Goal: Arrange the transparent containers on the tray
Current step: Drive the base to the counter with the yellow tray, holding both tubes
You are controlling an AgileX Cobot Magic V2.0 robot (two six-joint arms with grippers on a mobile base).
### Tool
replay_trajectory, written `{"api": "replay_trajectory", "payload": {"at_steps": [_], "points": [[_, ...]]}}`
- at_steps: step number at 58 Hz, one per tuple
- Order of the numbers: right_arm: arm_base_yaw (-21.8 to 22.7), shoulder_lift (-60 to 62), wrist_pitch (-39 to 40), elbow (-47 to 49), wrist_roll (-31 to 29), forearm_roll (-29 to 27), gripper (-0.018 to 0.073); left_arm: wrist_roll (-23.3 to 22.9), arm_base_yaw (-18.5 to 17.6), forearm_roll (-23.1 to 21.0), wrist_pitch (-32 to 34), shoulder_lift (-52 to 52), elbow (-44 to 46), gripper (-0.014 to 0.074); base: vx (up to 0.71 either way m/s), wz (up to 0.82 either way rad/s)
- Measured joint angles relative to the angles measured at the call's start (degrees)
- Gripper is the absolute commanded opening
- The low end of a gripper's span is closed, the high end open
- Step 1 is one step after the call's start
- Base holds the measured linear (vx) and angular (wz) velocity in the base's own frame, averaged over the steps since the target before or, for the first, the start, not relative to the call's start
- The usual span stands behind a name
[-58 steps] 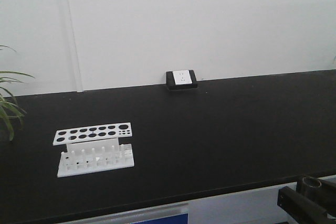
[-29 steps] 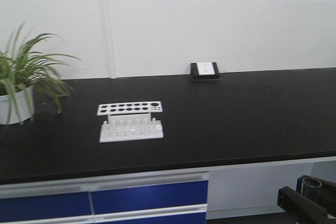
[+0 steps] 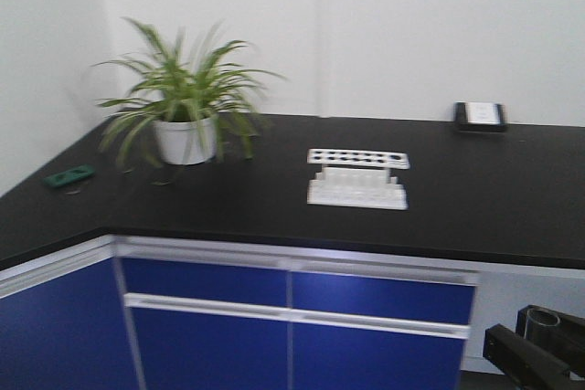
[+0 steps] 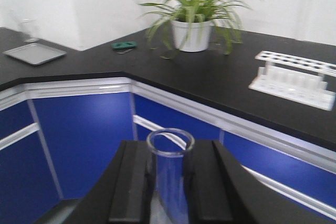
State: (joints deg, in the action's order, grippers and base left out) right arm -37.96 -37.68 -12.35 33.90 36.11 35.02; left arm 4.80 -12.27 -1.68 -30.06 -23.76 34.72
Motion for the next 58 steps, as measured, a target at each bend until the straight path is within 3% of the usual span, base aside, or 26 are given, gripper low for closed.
{"api": "replay_trajectory", "payload": {"at_steps": [58], "points": [[0.0,0.0,0.0,0.0,0.0,0.0,-0.0011,0.0,0.0,0.0,0.0,0.0,0.0,-0.0001,-0.25,0.61]]}}
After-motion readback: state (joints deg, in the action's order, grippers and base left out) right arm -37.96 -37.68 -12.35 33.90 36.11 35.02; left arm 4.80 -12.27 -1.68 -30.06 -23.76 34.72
